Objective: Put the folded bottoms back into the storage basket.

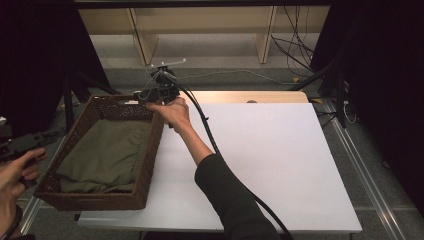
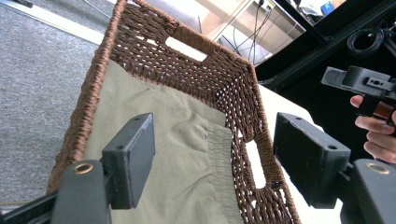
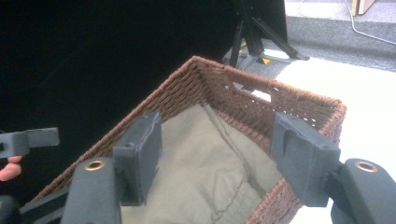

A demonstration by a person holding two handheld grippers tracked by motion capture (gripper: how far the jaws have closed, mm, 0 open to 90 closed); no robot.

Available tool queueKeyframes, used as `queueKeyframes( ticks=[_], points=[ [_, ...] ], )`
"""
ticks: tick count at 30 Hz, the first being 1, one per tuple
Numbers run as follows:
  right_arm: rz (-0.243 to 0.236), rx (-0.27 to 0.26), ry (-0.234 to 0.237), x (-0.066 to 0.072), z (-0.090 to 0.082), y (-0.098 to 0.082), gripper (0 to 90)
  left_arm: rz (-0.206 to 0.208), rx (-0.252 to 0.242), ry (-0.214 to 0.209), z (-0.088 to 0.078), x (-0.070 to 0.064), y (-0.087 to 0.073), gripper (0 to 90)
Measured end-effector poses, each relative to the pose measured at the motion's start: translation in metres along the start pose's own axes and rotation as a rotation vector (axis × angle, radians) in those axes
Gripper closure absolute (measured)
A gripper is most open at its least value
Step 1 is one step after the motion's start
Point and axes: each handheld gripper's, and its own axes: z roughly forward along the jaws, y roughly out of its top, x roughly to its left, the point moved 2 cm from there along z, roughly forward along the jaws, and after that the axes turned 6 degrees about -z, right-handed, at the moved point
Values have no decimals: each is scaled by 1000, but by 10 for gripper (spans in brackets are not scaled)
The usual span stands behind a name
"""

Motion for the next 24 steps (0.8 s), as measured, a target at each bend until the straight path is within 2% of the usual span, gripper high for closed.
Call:
queueKeyframes(
  ticks=[7, 9, 13, 22, 24],
  points=[
    [-16, -4, 1, -4, -9, -3, 337, 33, 10, -20, 7, -12, -3, 296],
    [-19, -11, -1, -6, -13, -5, 330, 36, 10, -39, 9, -16, -4, 295],
    [-25, -6, -7, -12, -19, -10, 315, 46, 28, -79, 16, -24, -7, 295],
    [-3, -10, -16, -31, -36, -19, 286, 38, 51, -144, 32, -37, -15, 297],
    [-3, -12, -14, -34, -40, -22, 282, 48, 53, -135, 36, -40, -17, 297]
  ],
)
